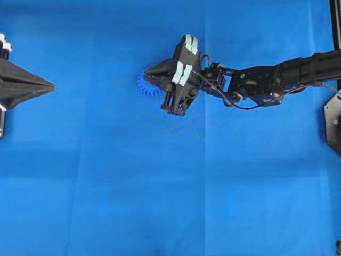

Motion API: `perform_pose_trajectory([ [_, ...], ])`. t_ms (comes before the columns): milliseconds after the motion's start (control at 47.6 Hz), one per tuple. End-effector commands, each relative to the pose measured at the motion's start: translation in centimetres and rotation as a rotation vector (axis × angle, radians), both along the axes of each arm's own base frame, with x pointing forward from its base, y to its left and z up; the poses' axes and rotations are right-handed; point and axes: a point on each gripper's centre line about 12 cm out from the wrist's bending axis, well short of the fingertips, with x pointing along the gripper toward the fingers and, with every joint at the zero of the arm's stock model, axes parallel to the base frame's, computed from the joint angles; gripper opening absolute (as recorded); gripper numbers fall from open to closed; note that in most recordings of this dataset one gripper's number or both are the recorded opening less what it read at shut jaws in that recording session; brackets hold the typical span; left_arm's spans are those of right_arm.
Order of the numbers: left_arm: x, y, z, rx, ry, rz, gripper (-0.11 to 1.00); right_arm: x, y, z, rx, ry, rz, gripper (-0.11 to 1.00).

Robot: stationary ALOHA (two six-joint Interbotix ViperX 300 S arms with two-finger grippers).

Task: Insert the shaft placed at a random location into the center hole of the small gear at another random location.
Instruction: 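Press the shaft down into the gear hole with the right gripper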

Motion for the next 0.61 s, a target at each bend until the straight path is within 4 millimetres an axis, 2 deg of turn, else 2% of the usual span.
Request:
perform_pose_trajectory([
  [0,0.14,0.00,0.37,0.001,-0.012,0.000,0.00,0.26,-0.22,0.95,-0.001,-0.029,-0.008,0.03],
  [588,0.14,0.00,0.37,0.001,-0.012,0.000,0.00,0.21,-0.06,0.86,-0.003,-0.026,-0.003,0.05],
])
